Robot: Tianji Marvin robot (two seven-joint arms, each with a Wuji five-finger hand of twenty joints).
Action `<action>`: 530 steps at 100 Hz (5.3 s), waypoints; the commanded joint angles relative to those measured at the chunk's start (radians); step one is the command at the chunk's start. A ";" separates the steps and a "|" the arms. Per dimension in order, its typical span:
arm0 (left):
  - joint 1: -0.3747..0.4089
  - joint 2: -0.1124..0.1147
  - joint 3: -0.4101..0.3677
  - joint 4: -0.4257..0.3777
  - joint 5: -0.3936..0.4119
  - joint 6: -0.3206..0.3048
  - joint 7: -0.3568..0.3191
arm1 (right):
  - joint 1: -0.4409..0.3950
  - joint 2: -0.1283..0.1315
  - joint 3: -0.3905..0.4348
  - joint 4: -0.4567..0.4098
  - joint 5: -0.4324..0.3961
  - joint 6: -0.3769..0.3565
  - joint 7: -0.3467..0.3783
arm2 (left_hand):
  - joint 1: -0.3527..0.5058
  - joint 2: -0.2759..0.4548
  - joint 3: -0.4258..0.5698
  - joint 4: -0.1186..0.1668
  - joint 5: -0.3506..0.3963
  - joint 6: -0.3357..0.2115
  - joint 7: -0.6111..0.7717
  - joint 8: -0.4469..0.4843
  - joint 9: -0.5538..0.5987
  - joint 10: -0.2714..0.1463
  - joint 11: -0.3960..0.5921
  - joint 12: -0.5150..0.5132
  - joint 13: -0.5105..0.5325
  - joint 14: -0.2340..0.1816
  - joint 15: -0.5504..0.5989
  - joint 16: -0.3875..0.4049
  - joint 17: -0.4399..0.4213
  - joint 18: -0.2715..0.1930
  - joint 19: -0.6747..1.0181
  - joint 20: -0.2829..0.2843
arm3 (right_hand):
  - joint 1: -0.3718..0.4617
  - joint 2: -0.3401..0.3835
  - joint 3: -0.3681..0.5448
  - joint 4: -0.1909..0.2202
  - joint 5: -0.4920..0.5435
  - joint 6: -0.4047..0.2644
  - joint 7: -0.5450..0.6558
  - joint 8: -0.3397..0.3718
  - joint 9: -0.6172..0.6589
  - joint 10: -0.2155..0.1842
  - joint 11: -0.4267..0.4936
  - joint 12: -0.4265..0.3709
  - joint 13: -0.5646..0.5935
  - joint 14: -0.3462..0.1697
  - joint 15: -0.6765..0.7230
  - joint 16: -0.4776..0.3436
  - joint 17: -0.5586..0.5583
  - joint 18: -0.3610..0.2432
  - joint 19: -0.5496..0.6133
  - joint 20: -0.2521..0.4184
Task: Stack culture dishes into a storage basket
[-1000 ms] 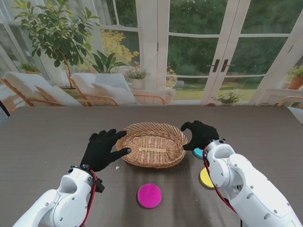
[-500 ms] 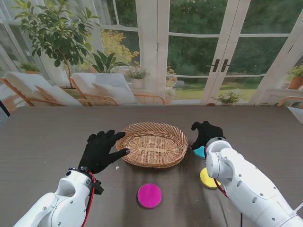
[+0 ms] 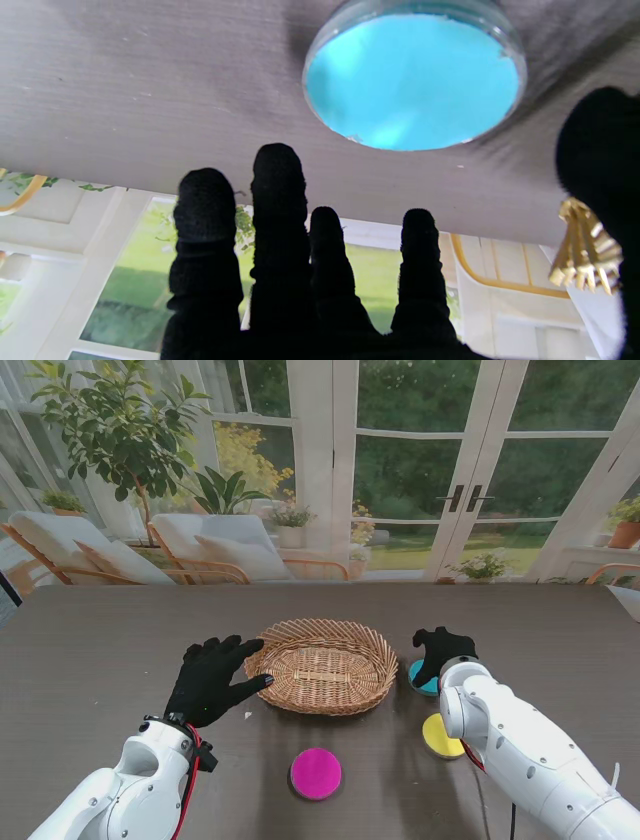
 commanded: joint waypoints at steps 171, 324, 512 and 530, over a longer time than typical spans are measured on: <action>-0.002 0.002 0.010 -0.017 -0.008 0.045 -0.067 | 0.073 -0.053 -0.166 0.212 0.130 0.068 -0.112 | 0.021 0.051 -0.006 0.032 0.023 -0.004 0.007 0.006 0.022 0.010 0.000 0.010 0.027 0.020 0.011 0.011 -0.010 -0.006 -0.019 0.015 | 0.238 0.002 0.216 0.051 0.112 0.009 0.324 0.148 0.462 -0.008 0.154 0.062 0.415 -0.082 0.087 0.015 0.310 0.024 0.191 -0.023; -0.008 0.007 0.012 -0.019 0.007 0.084 -0.100 | -0.727 0.026 0.393 -0.796 -0.100 -0.513 0.098 | 0.026 0.054 -0.006 0.032 0.026 -0.004 0.007 0.007 0.022 0.011 0.000 0.010 0.025 0.021 0.011 0.011 -0.013 -0.009 -0.020 0.015 | 0.243 0.073 0.172 0.069 0.129 0.026 0.332 0.102 0.441 -0.001 0.148 0.103 0.431 -0.095 0.108 0.036 0.341 -0.009 0.234 -0.038; -0.005 0.009 0.014 -0.019 0.014 0.118 -0.115 | -0.402 0.036 -0.144 -0.510 -0.256 -0.331 -0.109 | 0.029 0.057 -0.007 0.033 0.036 -0.007 0.011 0.009 0.022 0.010 0.000 0.011 0.022 0.023 0.010 0.011 -0.016 -0.013 -0.021 0.015 | 0.194 0.102 0.163 0.063 0.079 0.016 0.333 0.115 0.328 -0.019 0.176 0.105 0.351 -0.108 0.109 0.023 0.259 -0.042 0.208 -0.041; -0.003 0.009 0.011 -0.019 0.015 0.116 -0.115 | -0.376 0.036 -0.166 -0.494 -0.263 -0.311 -0.104 | 0.029 0.057 -0.007 0.033 0.036 -0.010 0.011 0.009 0.022 0.010 0.000 0.011 0.022 0.022 0.010 0.011 -0.015 -0.013 -0.021 0.015 | 0.191 0.105 0.161 0.064 0.070 0.012 0.331 0.114 0.308 -0.028 0.181 0.108 0.343 -0.115 0.113 0.022 0.261 -0.063 0.222 -0.037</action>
